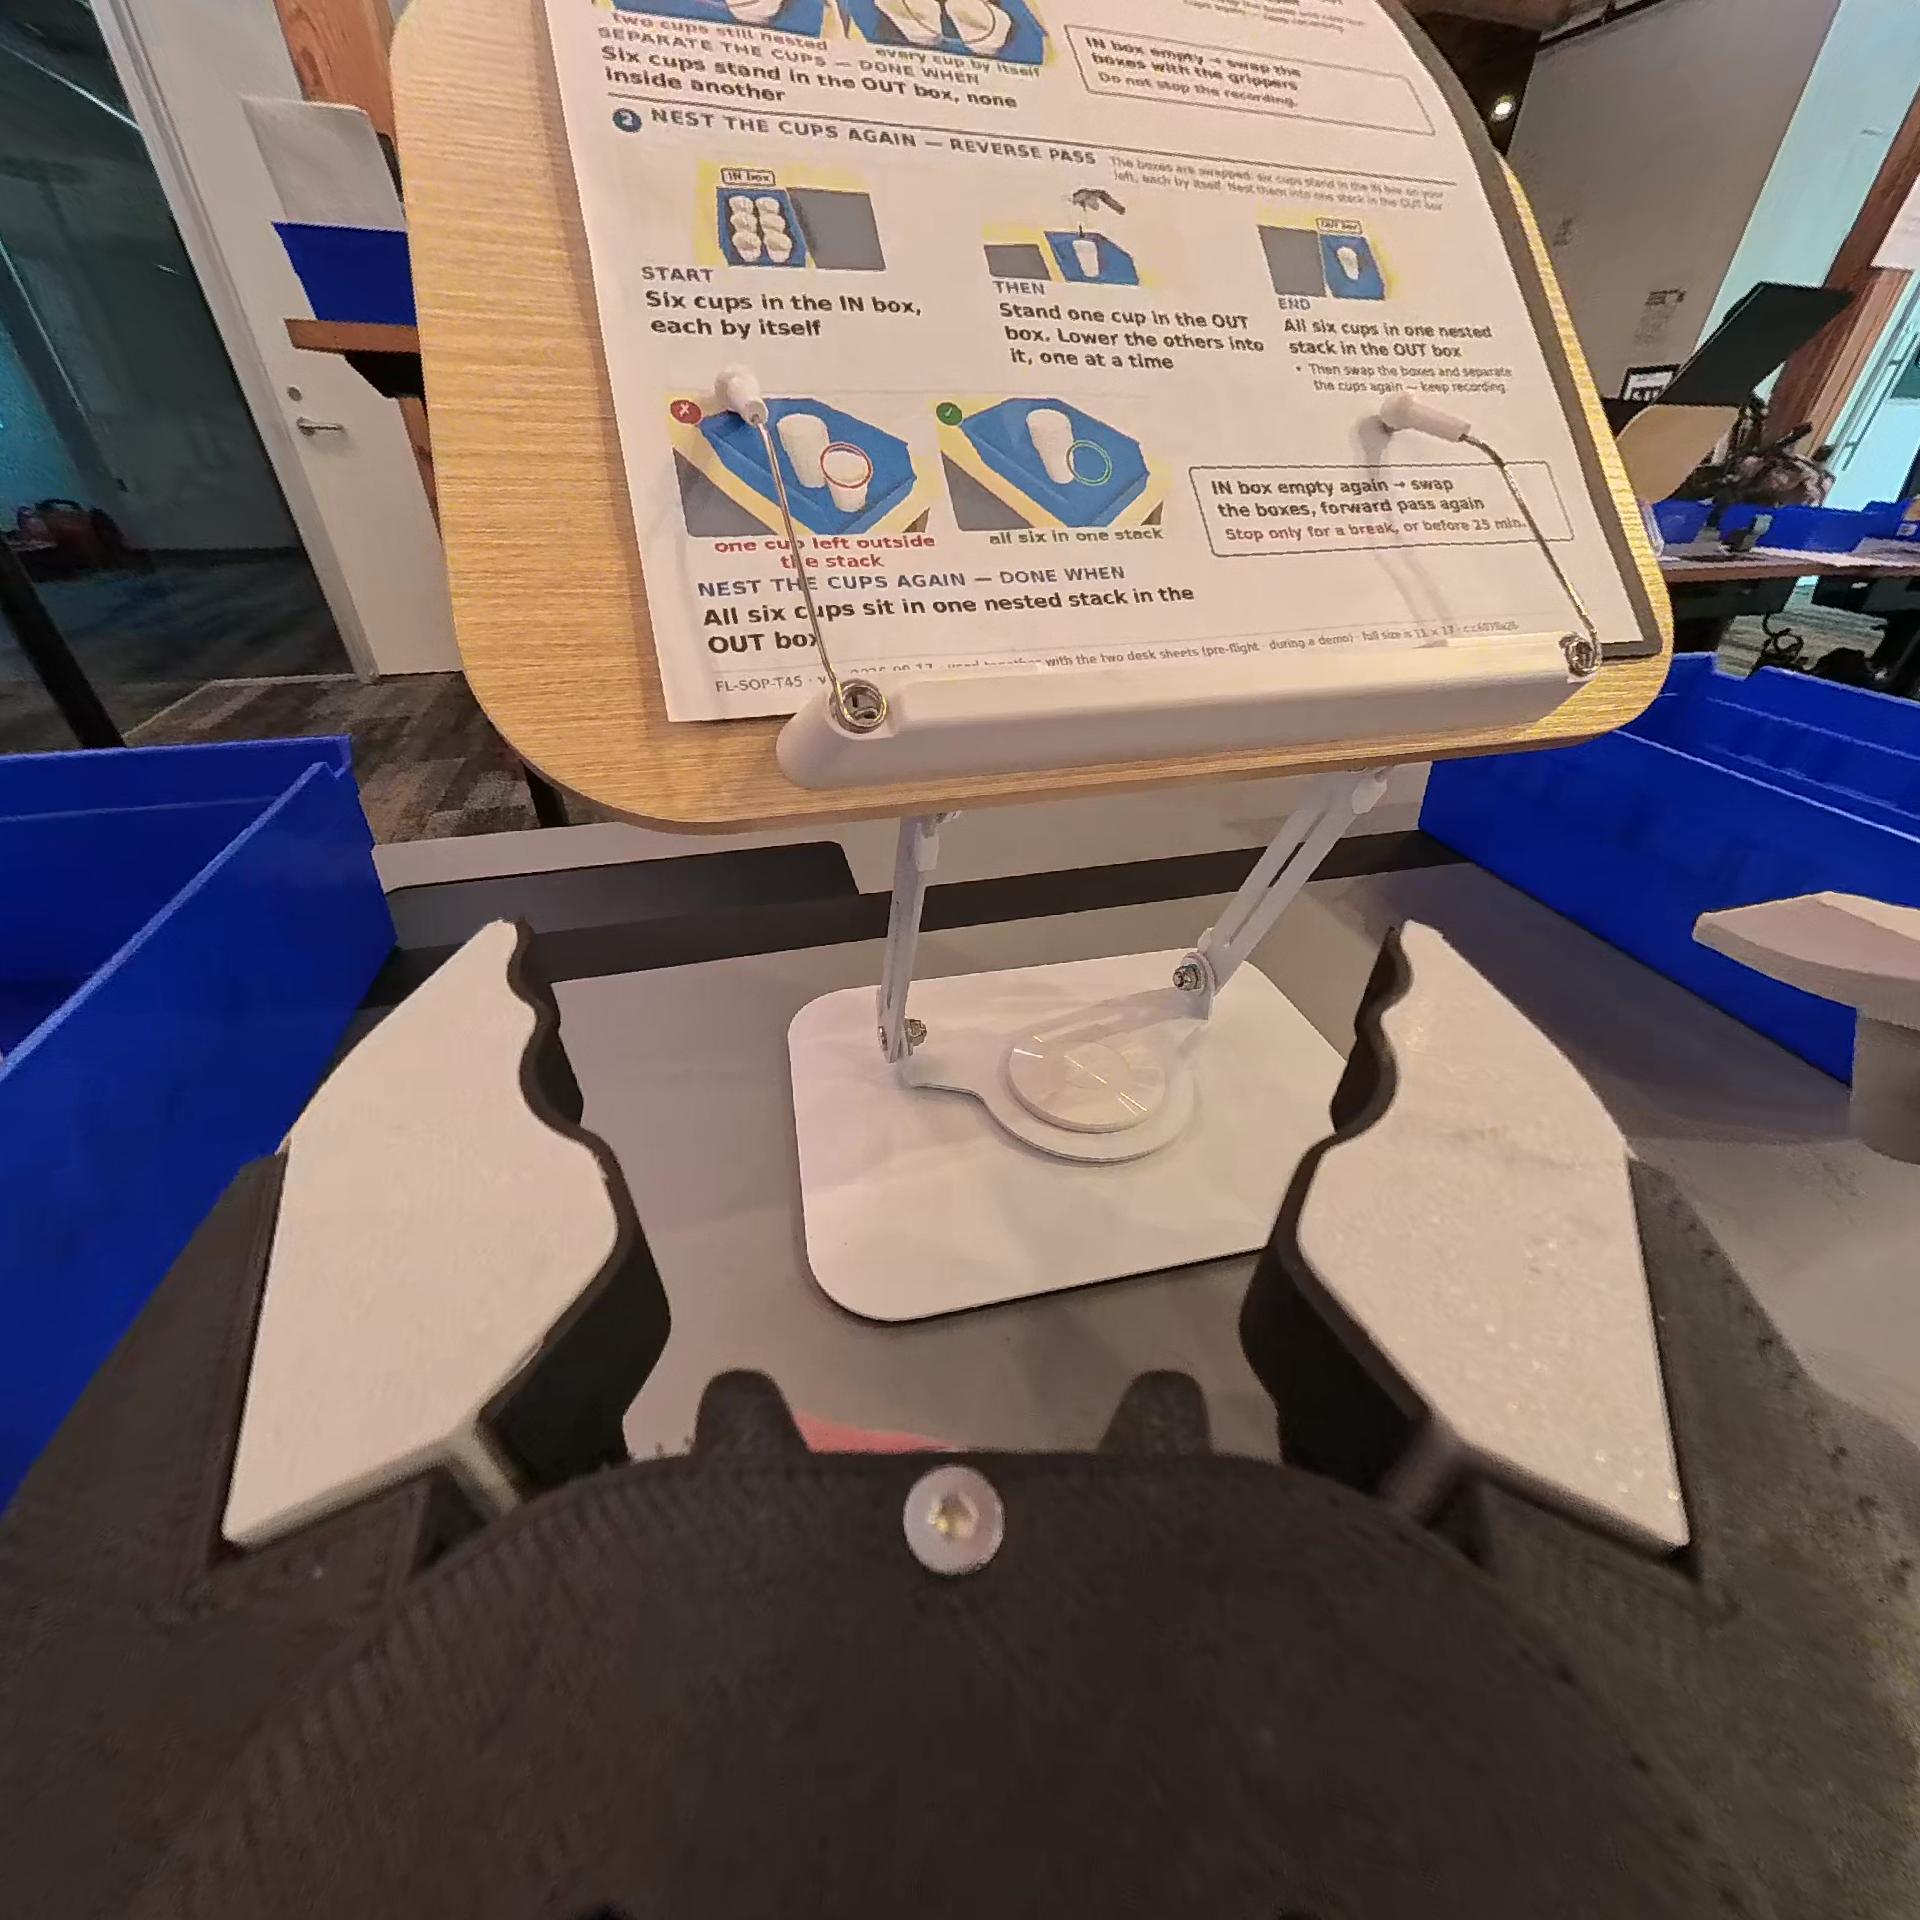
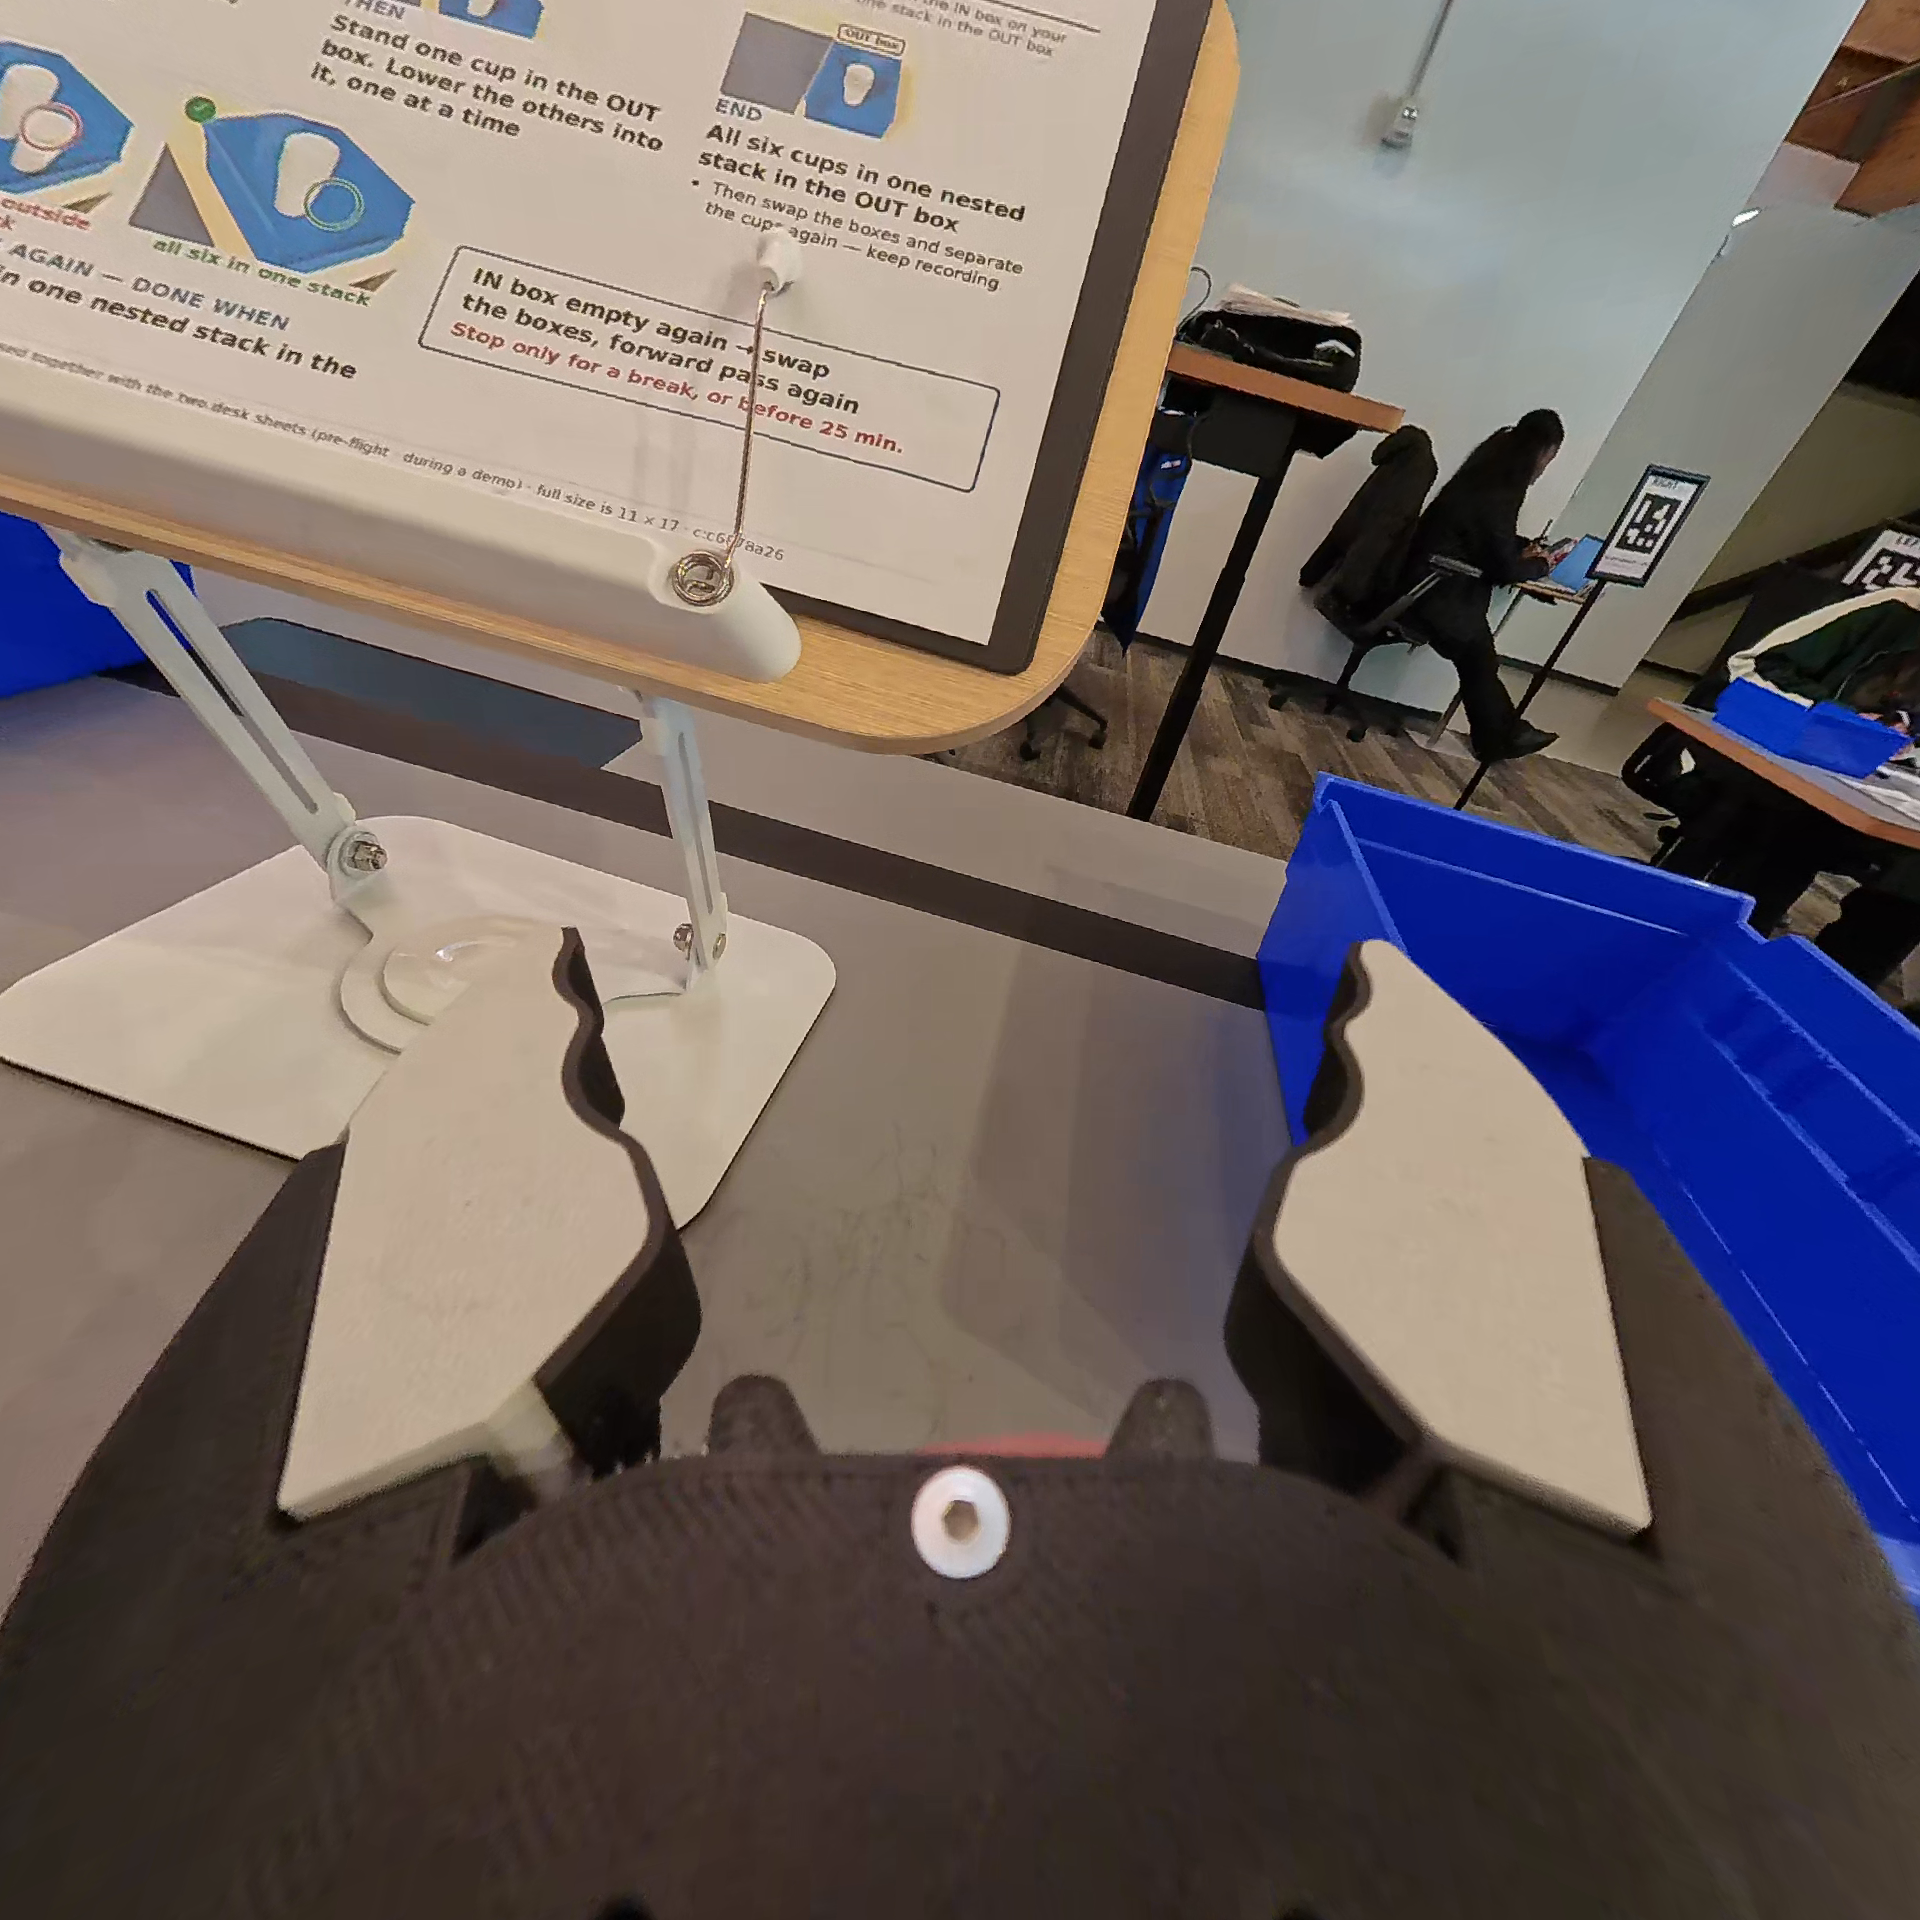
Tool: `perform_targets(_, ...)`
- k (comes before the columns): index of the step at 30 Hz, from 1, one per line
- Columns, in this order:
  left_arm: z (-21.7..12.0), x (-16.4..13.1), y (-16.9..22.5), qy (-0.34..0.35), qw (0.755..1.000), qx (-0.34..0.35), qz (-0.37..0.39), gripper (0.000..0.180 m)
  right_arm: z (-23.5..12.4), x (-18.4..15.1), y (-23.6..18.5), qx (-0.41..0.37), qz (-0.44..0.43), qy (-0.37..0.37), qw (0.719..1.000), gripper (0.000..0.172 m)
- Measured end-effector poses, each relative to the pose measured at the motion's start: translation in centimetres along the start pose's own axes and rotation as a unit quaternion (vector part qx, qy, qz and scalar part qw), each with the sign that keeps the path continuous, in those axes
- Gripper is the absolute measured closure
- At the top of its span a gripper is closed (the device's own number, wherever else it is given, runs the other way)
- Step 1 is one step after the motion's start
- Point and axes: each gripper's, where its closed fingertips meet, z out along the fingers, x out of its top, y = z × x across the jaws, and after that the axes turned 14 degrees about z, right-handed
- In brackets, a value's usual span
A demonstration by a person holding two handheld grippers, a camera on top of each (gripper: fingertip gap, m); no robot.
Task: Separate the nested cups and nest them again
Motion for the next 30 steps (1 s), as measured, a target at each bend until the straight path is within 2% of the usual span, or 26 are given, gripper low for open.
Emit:
perform_targets(25,0.3,-0.5,0.6,-0.008,1.0,-0.005,-0.003,0.043,0.0,-0.1,-0.3,0.005,-0.01,0.002,1.0,0.043)
perform_targets(30,0.5,-1.4,0.0,-0.018,1.0,-0.001,-0.017,0.043,0.3,-2.2,-0.3,-0.006,-0.017,-0.008,1.0,0.046)
